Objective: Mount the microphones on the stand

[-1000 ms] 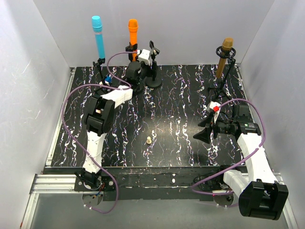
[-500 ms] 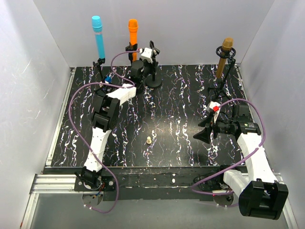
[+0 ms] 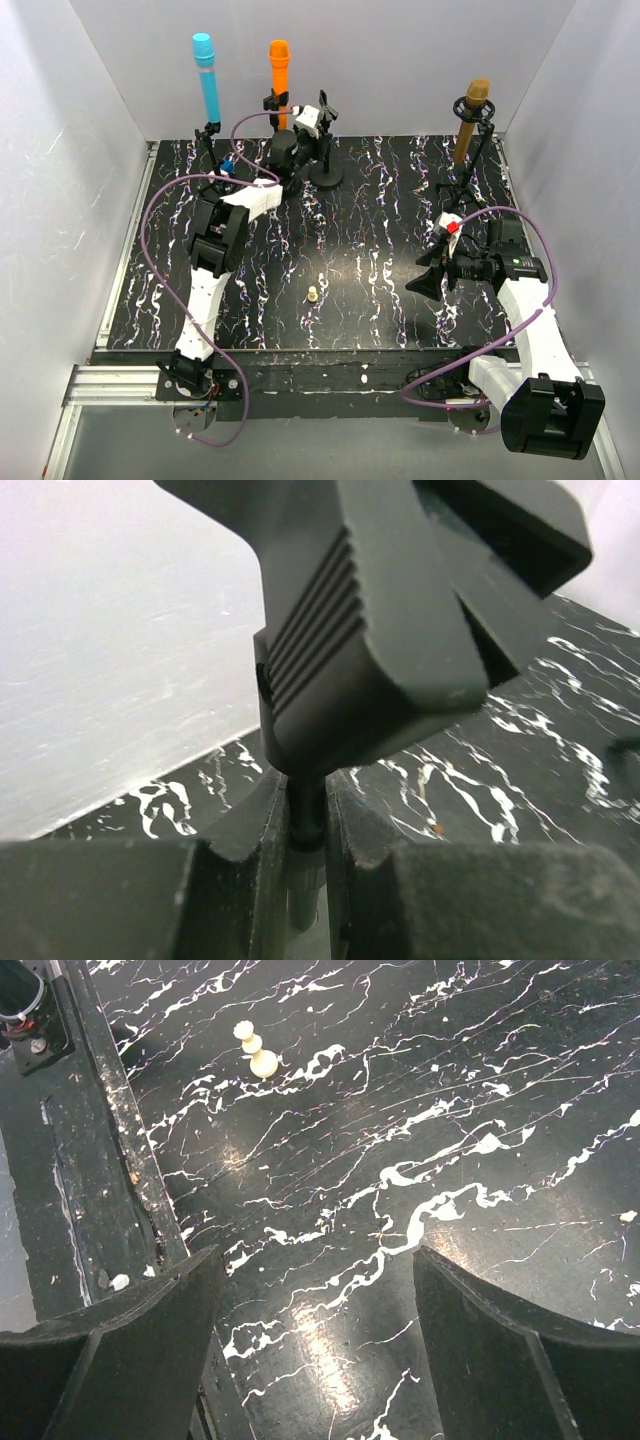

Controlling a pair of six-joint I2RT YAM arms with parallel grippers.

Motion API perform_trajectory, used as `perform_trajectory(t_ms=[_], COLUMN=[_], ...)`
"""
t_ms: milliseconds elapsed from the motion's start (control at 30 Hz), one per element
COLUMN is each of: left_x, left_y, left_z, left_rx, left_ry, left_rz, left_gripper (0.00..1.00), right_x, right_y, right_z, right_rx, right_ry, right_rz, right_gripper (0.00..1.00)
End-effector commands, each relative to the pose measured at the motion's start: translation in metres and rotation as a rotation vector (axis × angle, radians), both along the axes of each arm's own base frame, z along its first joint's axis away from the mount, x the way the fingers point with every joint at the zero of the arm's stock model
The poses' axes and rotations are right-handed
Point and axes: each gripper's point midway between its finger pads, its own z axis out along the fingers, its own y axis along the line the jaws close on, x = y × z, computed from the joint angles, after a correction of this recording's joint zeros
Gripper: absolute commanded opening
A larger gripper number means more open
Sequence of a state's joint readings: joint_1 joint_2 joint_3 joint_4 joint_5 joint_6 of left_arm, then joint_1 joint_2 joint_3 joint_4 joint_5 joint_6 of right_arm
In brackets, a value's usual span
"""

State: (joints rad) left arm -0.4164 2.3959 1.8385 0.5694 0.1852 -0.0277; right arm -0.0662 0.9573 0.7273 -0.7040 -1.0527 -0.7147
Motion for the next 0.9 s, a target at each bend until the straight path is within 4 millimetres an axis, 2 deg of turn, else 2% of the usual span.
perform_trajectory(t_ms=[0, 100, 167, 267, 433, 567, 667, 867], left_x=[-0.060, -0.112, -0.146, -0.199, -0.263, -0.297, -0.318, -0.331], left_y=[-0.019, -0.024, -0.026, -0.033, -0.036, -0.039, -0.050, -0.066], left_z=[0.083, 0.109, 0.115, 0.120, 0.121, 0.117, 0.106, 0.078], left_rx=[-0.063, -0.096, -0.087, -0.035, 0.040, 0.029, 0.027, 0.050], left_ry=[-0.112, -0.116, -0.112, -0.123, -0.160, -0.175, -0.157, -0.122], left_rz=[-0.230, -0.374, -0.425, -0.483, -0.465, -0.471, -0.523, -0.610], left_gripper=[0.00, 0.00, 0.00, 0.00, 0.00, 0.00, 0.00, 0.00], right_x=[0.006, 0.006, 0.006, 0.006, 0.006, 0.007, 0.007, 0.008], right_y=[-0.001, -0.001, -0.001, -0.001, -0.002, -0.003, -0.004, -0.007], right_z=[0.011, 0.011, 0.011, 0.011, 0.012, 0.011, 0.010, 0.009], right_rx=[-0.004, -0.002, -0.002, -0.001, 0.001, 0.000, -0.001, -0.002], right_ry=[-0.049, -0.049, -0.050, -0.046, -0.054, -0.053, -0.051, -0.046], right_rz=[0.004, 0.003, 0.004, 0.002, -0.001, -0.009, -0.015, -0.026], right_gripper=[0.83, 0.83, 0.83, 0.83, 0.83, 0.83, 0.83, 0.83])
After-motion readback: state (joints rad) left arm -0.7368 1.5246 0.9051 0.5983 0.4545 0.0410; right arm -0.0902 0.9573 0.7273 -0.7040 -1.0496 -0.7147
